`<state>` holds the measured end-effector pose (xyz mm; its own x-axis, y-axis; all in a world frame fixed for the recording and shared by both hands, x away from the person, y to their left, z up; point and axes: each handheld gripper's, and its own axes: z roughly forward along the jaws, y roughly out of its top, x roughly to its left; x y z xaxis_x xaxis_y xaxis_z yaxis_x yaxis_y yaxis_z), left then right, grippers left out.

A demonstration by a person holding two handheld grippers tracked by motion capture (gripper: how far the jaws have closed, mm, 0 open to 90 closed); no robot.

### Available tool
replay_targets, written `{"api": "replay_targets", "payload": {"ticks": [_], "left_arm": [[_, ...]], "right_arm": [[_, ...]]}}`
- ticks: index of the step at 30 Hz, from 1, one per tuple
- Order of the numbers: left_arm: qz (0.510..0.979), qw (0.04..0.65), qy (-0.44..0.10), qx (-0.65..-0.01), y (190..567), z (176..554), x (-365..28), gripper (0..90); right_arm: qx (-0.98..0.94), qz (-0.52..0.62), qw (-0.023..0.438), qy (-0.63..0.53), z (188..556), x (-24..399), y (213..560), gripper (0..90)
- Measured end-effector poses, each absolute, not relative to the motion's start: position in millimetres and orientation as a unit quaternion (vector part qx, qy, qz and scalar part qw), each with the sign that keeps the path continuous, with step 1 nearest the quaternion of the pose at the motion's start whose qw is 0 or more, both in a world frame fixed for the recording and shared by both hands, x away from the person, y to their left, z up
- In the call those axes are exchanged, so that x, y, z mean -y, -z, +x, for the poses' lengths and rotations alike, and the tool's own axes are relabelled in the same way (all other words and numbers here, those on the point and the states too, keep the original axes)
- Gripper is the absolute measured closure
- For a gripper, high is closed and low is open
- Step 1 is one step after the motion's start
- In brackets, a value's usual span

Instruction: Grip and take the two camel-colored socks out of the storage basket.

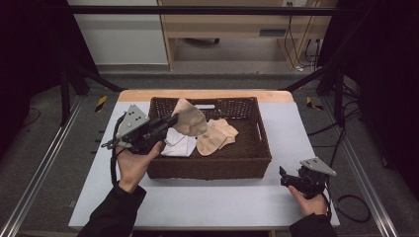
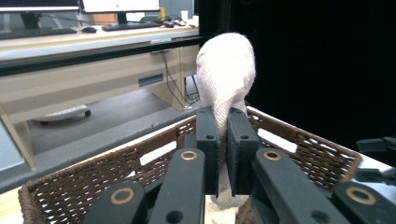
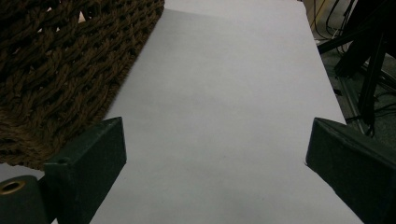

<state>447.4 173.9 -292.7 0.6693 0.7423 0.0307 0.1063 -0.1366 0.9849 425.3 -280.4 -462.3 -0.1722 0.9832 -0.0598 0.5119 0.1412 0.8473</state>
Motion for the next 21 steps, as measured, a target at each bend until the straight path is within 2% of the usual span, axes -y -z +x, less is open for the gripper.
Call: {"api": "replay_targets", "payload": {"ticks": [9, 21], "left_arm": [[0.700, 0.601, -0.259, -0.285, 289, 419, -182, 84.5], [0.710, 0.604, -0.238, -0.272, 304, 388, -190, 84.5]], "right_arm": [[-0.679, 0.551, 0.332, -0.354, 425, 280, 462, 5.3], [-0.677, 0.554, 0.331, -0.354, 425, 281, 462, 5.3]]}}
